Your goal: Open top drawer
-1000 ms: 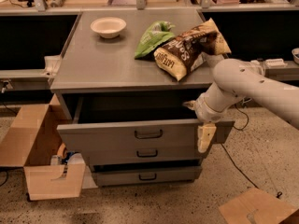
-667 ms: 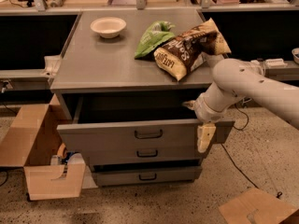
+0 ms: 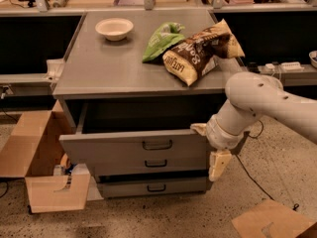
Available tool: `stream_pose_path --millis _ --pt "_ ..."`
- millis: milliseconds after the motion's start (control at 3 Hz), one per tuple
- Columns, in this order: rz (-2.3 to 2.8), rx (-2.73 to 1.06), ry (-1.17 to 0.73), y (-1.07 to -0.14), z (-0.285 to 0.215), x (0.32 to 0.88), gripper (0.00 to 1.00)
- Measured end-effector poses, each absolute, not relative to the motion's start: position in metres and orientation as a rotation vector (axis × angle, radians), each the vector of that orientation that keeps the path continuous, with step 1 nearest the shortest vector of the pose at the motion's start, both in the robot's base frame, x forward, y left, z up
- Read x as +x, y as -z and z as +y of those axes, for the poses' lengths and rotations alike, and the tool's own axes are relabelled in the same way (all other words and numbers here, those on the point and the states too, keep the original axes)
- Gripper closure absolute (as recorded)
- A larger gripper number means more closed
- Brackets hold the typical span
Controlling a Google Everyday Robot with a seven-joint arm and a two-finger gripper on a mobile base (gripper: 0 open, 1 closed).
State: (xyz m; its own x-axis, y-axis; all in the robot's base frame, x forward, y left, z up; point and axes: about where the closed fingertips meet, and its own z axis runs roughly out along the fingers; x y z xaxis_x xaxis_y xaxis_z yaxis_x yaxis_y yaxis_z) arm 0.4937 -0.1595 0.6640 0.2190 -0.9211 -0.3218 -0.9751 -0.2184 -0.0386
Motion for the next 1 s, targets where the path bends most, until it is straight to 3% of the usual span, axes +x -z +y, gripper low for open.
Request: stream_pose_path --millis 333,1000 --pt "1.789 -2.293 -0.378 -0.669 -0.154 0.465 0.4" --pt "1.789 -2.293 -0.378 -0.683 -0.153 0.465 0.87"
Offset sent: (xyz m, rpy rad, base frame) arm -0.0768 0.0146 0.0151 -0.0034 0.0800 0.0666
